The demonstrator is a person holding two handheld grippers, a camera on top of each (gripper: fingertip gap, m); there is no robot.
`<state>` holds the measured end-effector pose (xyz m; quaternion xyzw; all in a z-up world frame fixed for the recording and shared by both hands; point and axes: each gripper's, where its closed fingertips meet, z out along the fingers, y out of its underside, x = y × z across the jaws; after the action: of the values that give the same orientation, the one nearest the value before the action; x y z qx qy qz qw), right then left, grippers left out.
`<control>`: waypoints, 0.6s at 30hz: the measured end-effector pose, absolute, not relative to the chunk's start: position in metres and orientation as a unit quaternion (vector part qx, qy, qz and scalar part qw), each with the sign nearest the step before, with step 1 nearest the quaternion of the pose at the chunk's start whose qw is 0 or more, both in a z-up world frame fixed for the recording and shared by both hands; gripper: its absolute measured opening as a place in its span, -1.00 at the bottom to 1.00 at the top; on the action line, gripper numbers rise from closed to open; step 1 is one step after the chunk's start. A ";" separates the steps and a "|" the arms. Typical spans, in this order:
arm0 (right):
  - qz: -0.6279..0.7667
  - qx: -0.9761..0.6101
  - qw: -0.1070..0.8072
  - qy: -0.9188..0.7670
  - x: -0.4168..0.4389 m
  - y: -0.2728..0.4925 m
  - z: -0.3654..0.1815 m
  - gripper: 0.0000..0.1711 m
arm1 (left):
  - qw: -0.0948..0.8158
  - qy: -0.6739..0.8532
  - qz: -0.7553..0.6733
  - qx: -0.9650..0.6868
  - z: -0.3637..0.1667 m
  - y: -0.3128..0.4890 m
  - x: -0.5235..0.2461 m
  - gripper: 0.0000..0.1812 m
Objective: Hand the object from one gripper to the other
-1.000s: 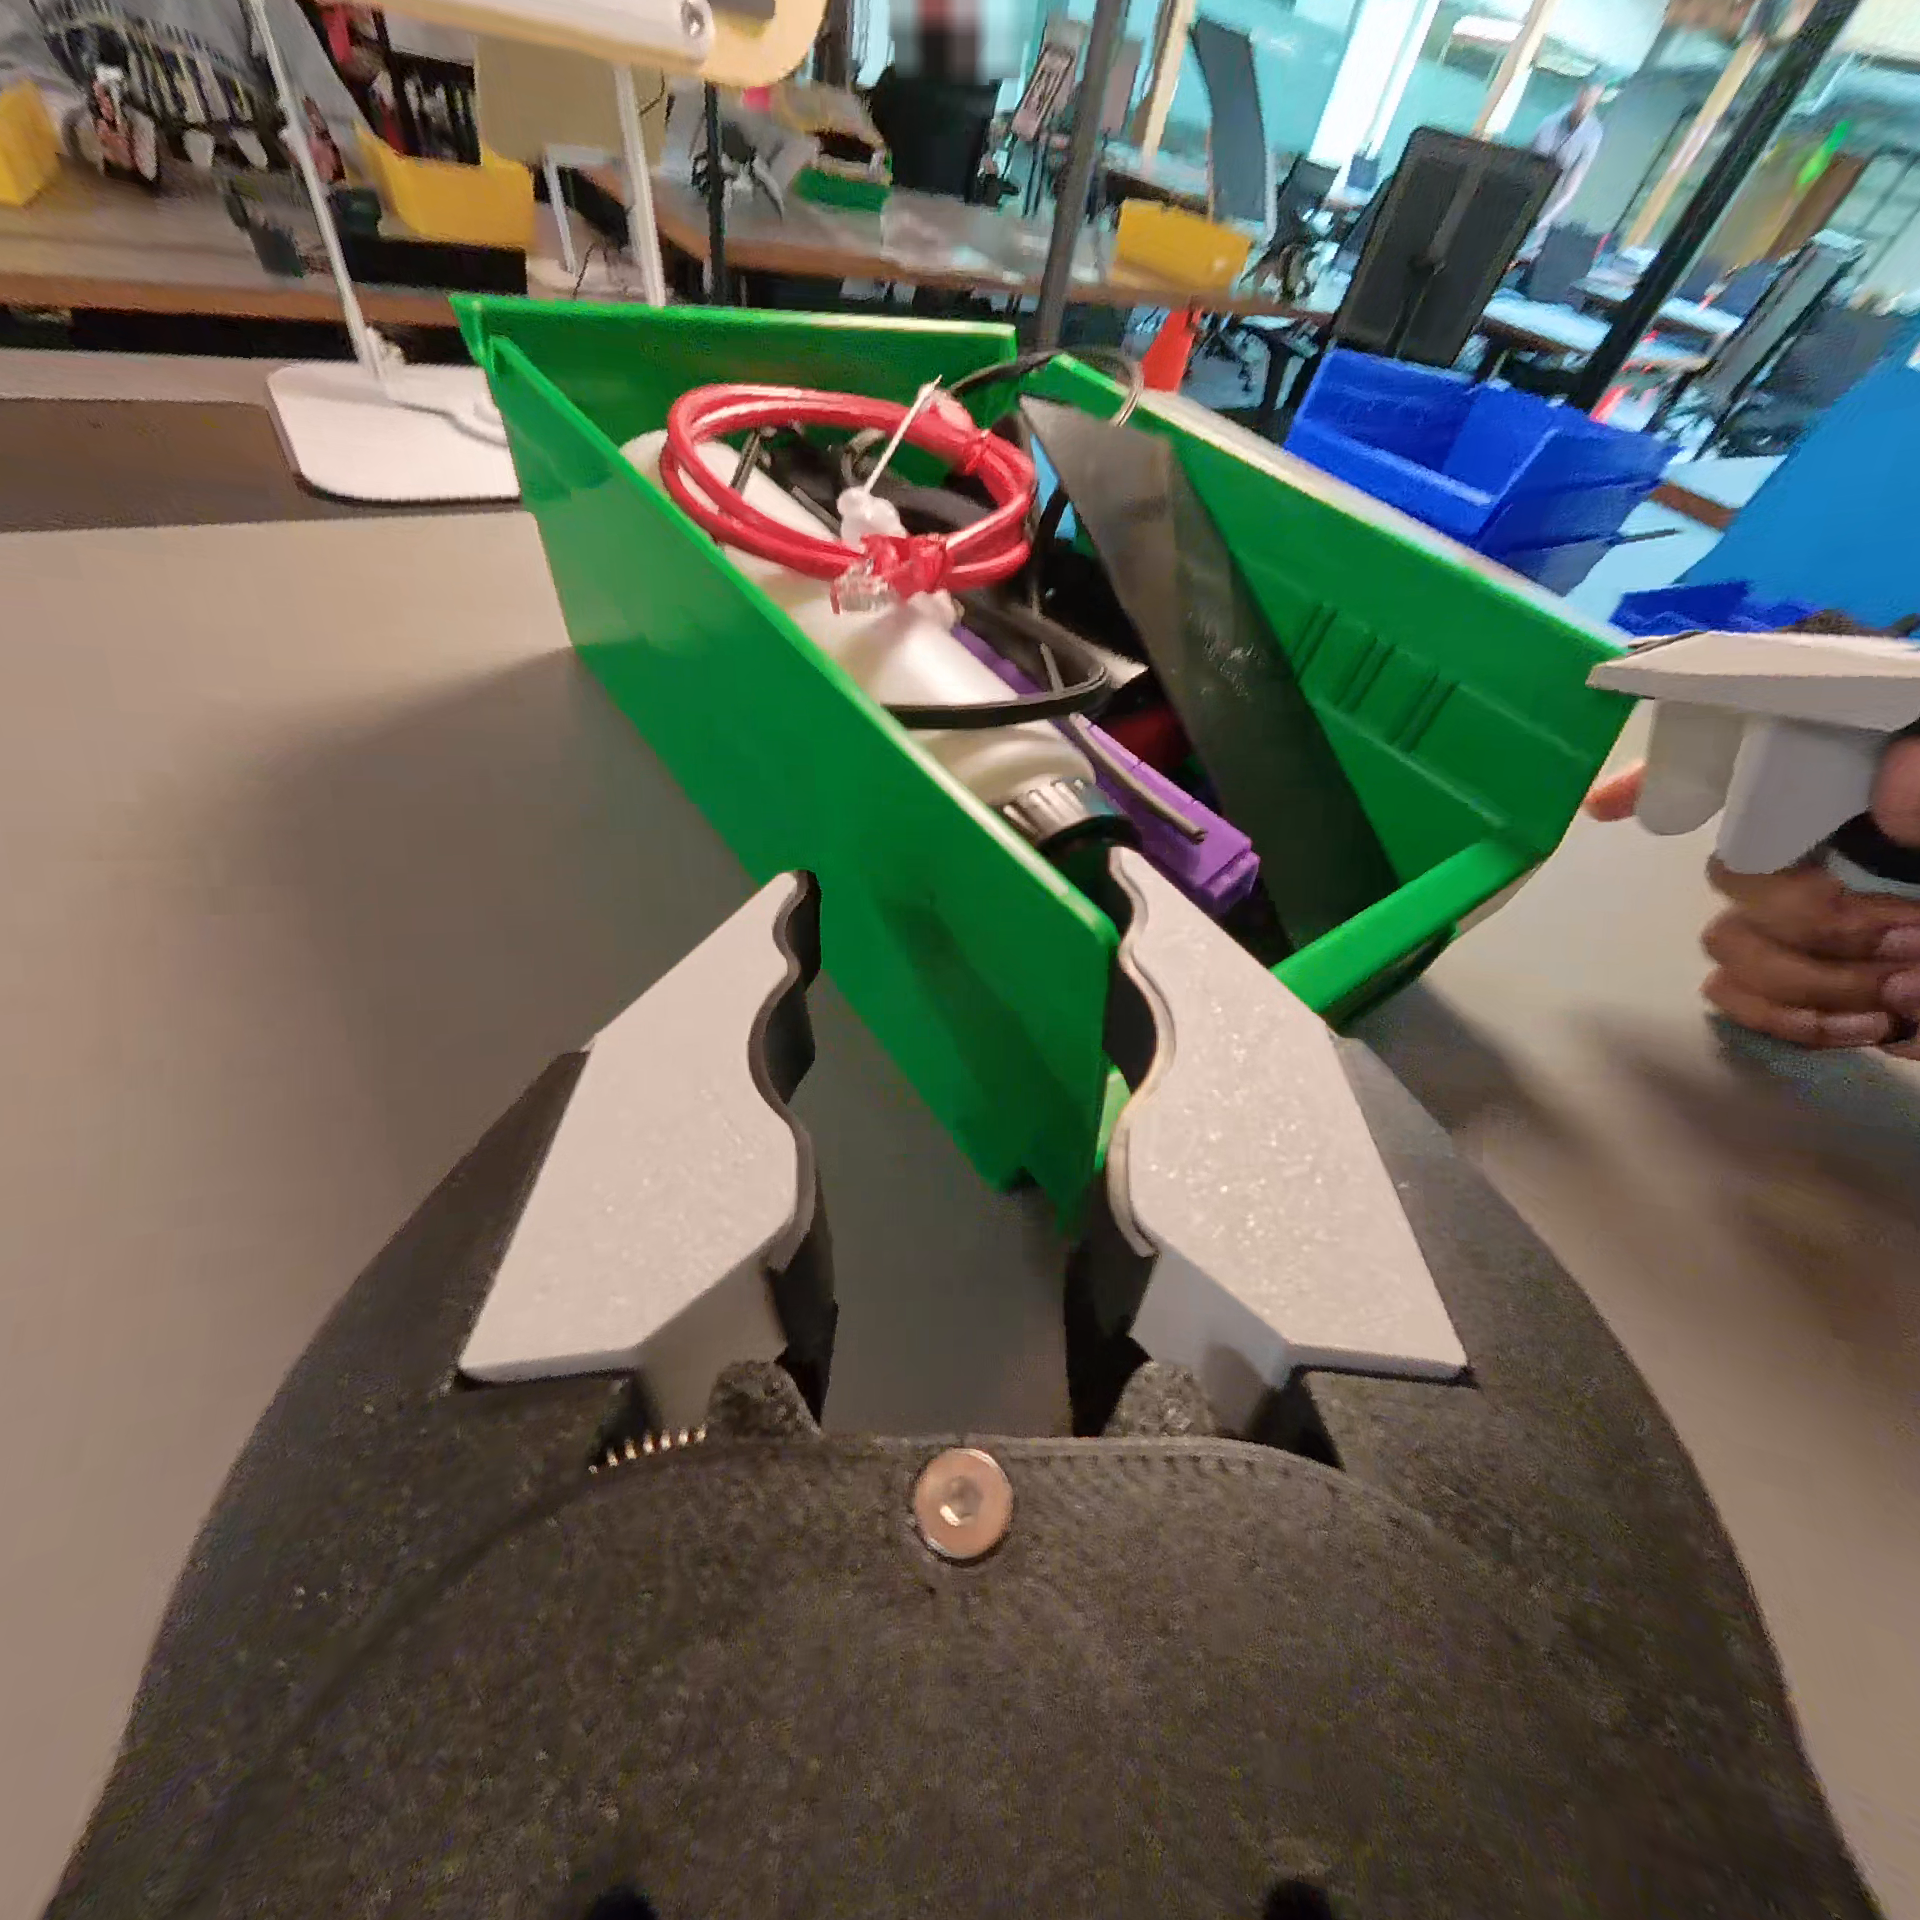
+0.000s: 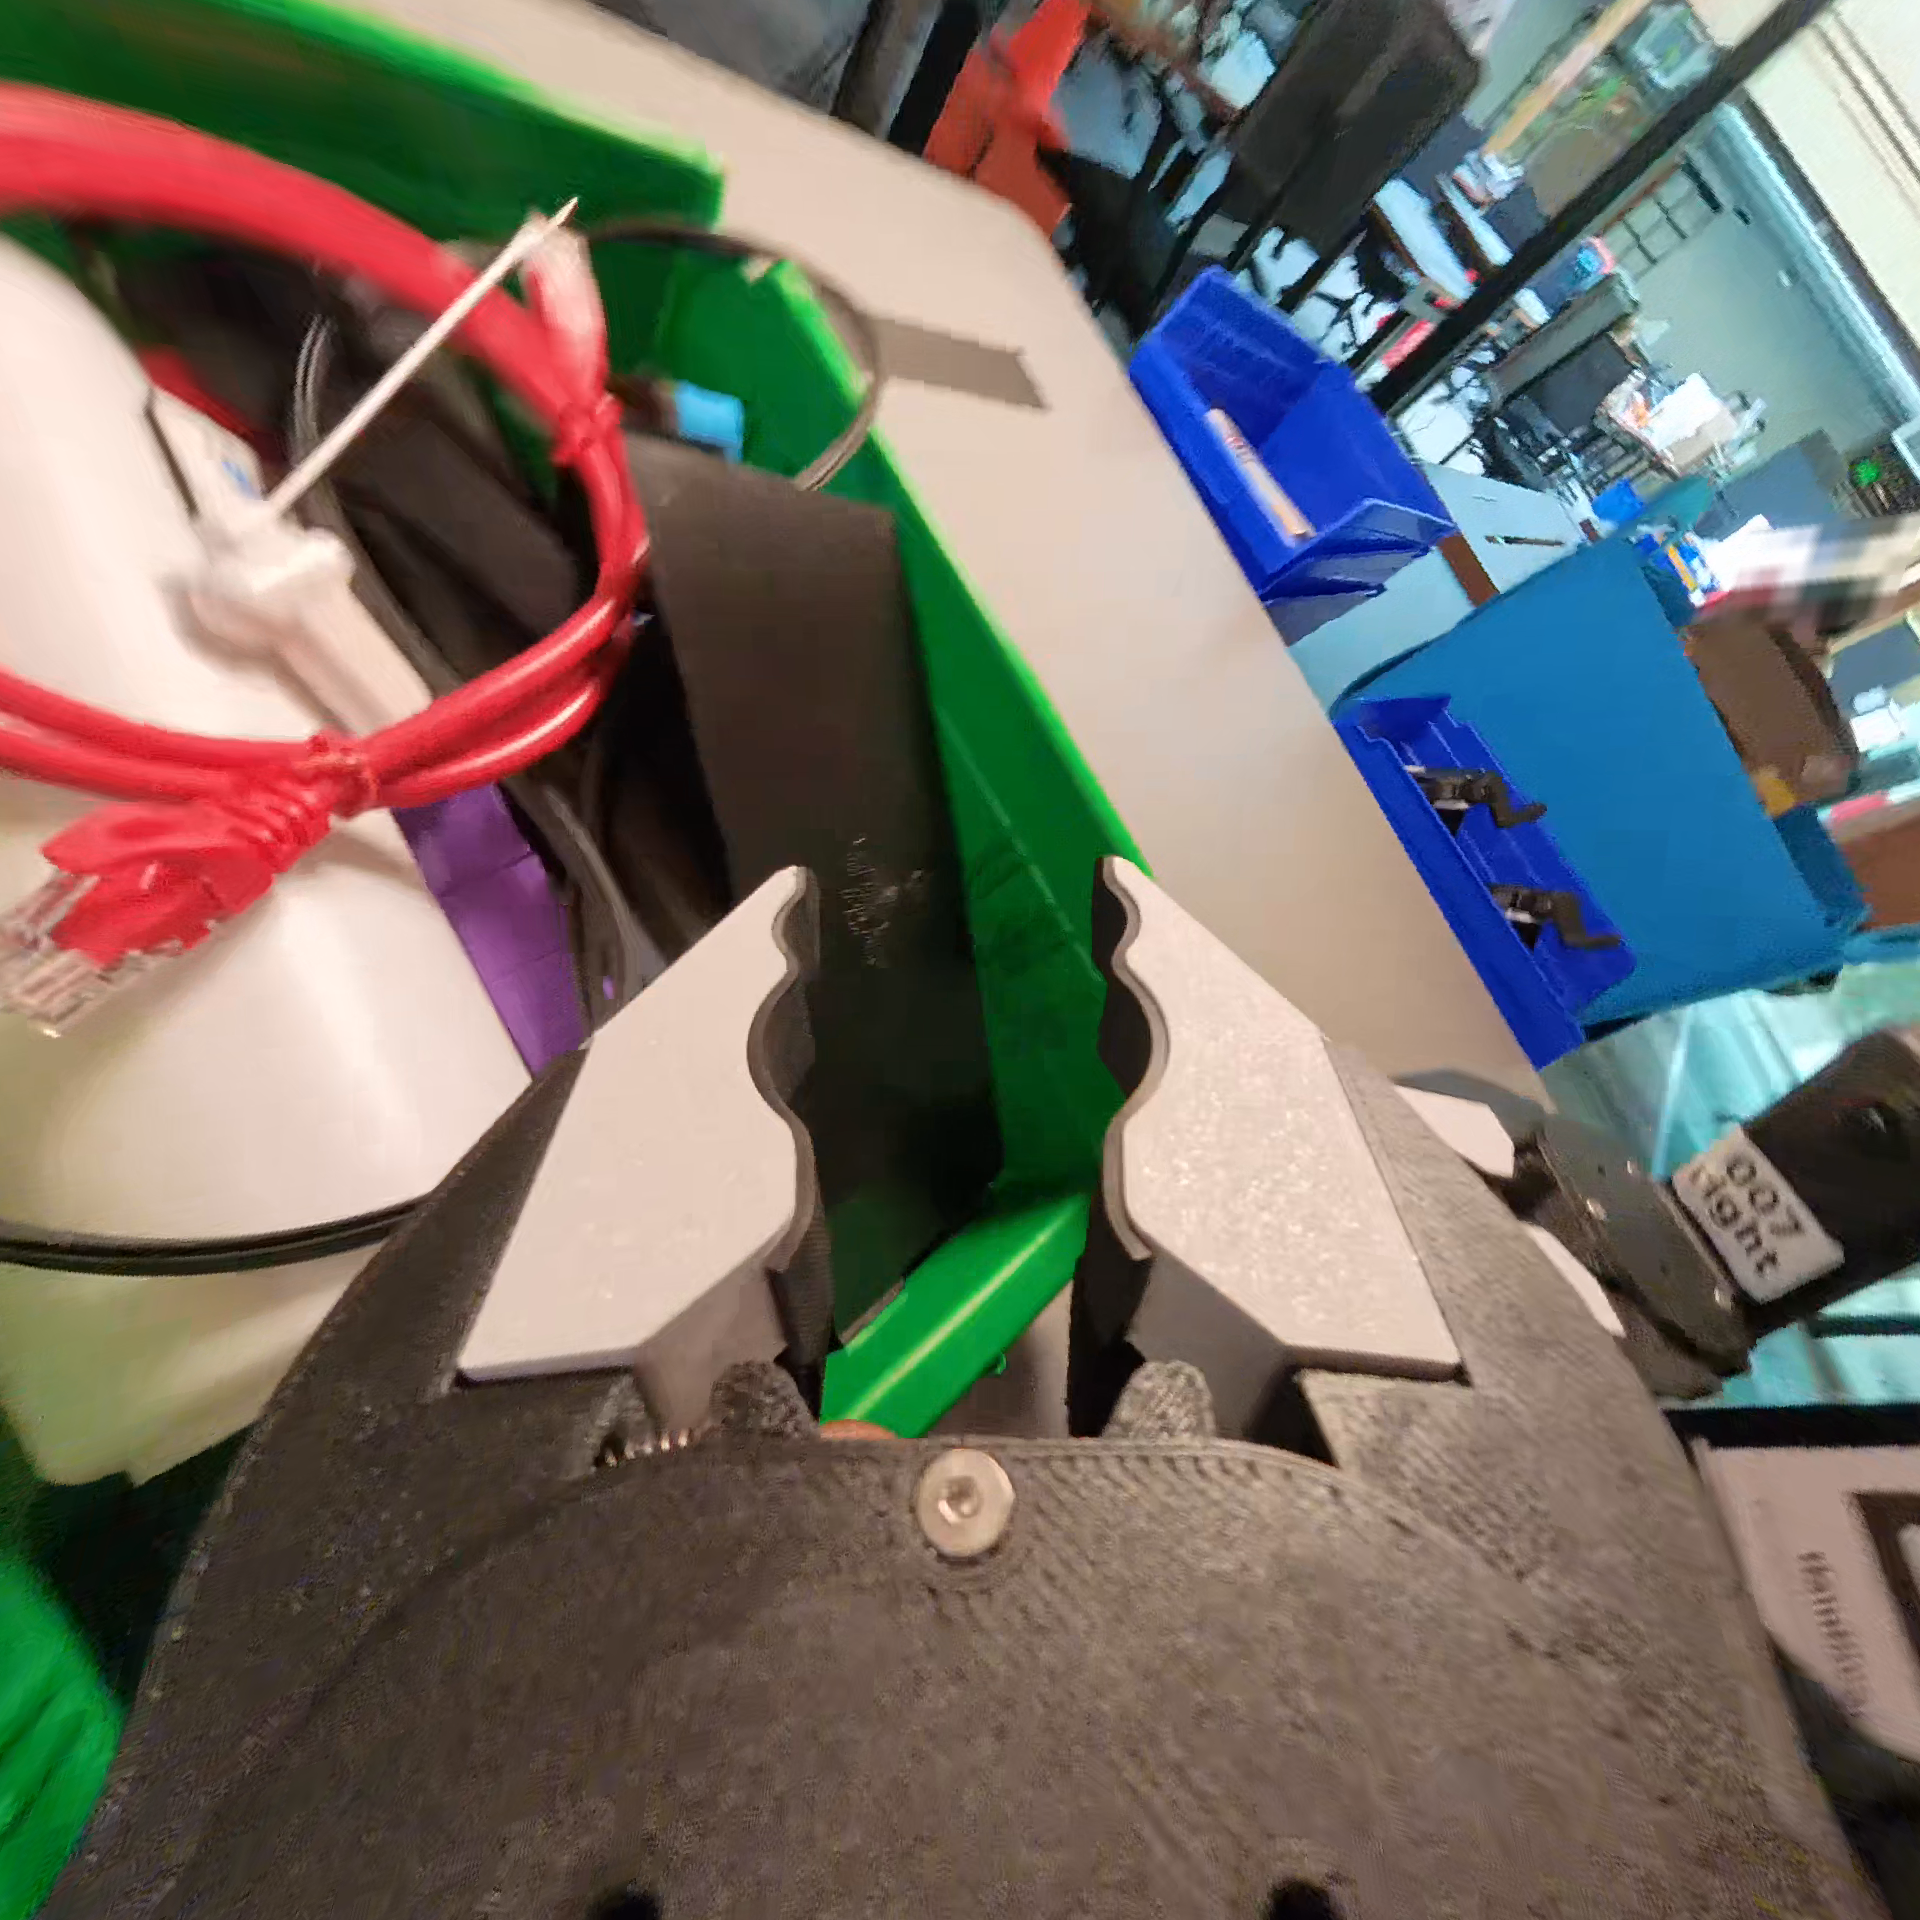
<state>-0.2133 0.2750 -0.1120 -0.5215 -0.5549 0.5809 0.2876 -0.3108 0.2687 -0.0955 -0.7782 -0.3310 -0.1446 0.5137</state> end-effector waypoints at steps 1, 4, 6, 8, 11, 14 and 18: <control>0.589 -0.524 0.281 -0.548 -0.213 0.277 -0.111 -0.82 | 0.496 -0.356 -0.152 -0.777 -0.105 0.269 -0.316 -0.40; 0.602 -0.524 0.268 -0.540 -0.210 0.279 -0.110 -0.82 | 0.472 -0.380 -0.132 -0.784 -0.120 0.261 -0.321 -0.44; 0.598 -0.519 0.270 -0.548 -0.209 0.276 -0.110 -0.82 | 0.458 -0.376 -0.119 -0.797 -0.125 0.256 -0.320 -0.48; 0.590 -0.511 0.274 -0.562 -0.209 0.272 -0.111 -0.82 | 0.434 -0.361 -0.122 -0.816 -0.132 0.254 -0.312 -0.49; 0.590 -0.508 0.277 -0.563 -0.208 0.271 -0.110 -0.82 | 0.405 -0.335 -0.115 -0.843 -0.140 0.255 -0.302 -0.46; 0.603 -0.514 0.271 -0.546 -0.207 0.276 -0.108 -0.82 | 0.390 -0.308 -0.109 -0.861 -0.141 0.257 -0.295 -0.46; 0.611 -0.515 0.269 -0.537 -0.206 0.279 -0.106 -0.82 | 0.399 -0.272 -0.082 -0.872 -0.129 0.258 -0.293 -0.63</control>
<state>-0.2063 0.2785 -0.1058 -0.5149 -0.5371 0.6115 0.2693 -0.2930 0.2581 -0.1294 -0.8720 -0.2716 -0.0823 0.3988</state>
